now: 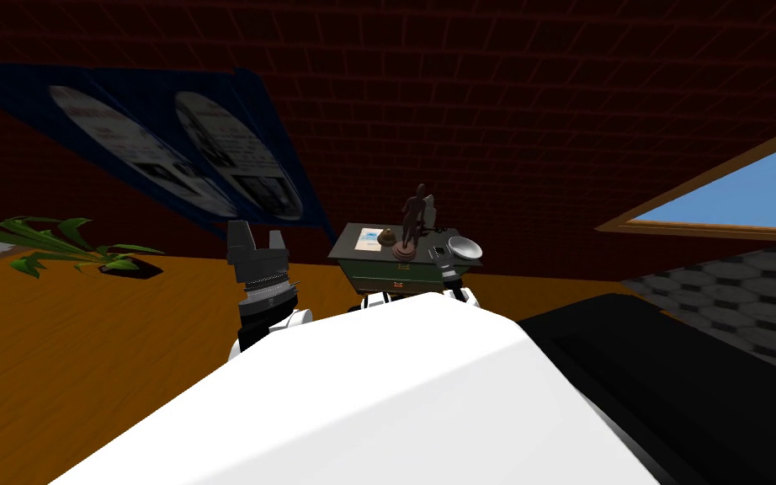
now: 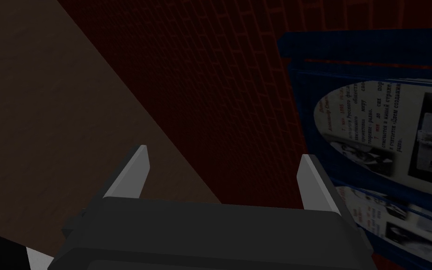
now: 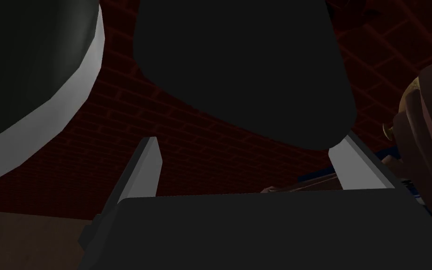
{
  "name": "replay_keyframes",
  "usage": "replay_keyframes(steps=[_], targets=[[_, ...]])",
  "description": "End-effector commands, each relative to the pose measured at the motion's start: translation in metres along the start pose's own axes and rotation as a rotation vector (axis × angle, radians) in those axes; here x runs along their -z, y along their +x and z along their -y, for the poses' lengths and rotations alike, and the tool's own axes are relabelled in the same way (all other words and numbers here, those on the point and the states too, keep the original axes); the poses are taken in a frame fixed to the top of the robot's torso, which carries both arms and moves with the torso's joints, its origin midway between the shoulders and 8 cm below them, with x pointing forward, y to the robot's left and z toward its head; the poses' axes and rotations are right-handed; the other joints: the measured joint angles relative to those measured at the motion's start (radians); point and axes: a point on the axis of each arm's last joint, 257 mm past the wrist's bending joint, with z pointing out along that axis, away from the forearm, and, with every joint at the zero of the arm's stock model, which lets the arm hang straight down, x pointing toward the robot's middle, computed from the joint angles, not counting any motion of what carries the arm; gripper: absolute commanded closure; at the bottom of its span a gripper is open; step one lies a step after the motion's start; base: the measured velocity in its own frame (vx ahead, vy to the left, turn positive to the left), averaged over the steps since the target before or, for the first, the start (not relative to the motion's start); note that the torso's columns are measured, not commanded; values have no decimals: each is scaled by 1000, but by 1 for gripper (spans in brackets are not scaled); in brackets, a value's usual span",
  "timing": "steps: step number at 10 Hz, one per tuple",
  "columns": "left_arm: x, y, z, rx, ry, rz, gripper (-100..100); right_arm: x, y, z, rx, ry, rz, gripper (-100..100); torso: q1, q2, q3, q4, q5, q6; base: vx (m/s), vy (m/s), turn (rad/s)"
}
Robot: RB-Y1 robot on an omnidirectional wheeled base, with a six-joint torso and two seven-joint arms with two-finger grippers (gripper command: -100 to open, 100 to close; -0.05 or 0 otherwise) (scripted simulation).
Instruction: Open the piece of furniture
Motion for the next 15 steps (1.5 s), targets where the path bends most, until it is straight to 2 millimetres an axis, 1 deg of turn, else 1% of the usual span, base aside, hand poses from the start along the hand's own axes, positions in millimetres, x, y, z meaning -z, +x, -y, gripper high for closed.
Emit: replay_keyframes(steps=[1, 2, 4, 5, 6, 7, 8, 9, 11, 12, 15], targets=[[0, 0, 0, 0, 0, 0, 0, 8, 7, -7, 56, -8, -20, -100, -1, 0, 0, -2, -3, -1, 3, 17, -7], [0, 0, 0, 0, 0, 0, 0, 14, 14, -11, 88, -8, -32, -100, -3, 1, 1, -3, -5, -2, 12, 50, -64], [0, 0, 0, 0, 0, 0, 0, 15, 16, -12, 113, -11, -38, -100, -2, -1, 1, -7, -9, -1, 13, 42, -33], [0, 0, 0, 0, 0, 0, 0, 18, 17, -14, 152, -5, -36, -100, -4, -2, 1, -7, -10, -3, 10, 42, -56], [0, 0, 0, 0, 0, 0, 0, 23, 24, -18, 164, -14, -57, -100, -5, -4, 0, -9, -11, -1, 10, 53, -58], [0, 0, 0, 0, 0, 0, 0, 23, 24, -18, 164, -14, -57, -100, -6, -5, 0, -10, -13, -2, 3, 36, -14], [0, 0, 0, 0, 0, 0, 0, 26, 25, -20, 207, -8, -55, -100, -8, -7, -1, -11, -14, -3, 13, 49, -68], [0, 0, 0, 0, 0, 0, 0, 31, 31, -24, 210, -17, -75, -100, -7, -8, -2, -13, -16, -3, 22, 55, -42], [0, 0, 0, 0, 0, 0, 0, 37, 34, -30, 254, -17, -84, -100, -8, -9, -2, -17, -20, -2, 30, 57, -51], [0, 0, 0, 0, 0, 0, 0, 32, 30, -27, 260, -10, -69, -100, -7, -7, -1, -18, -21, -2, 2, 28, -13], [0, 0, 0, 0, 0, 0, 0, 39, 37, -32, 251, -21, -92, -100, -11, -11, -2, -17, -21, -5, -10, 1, 3]])
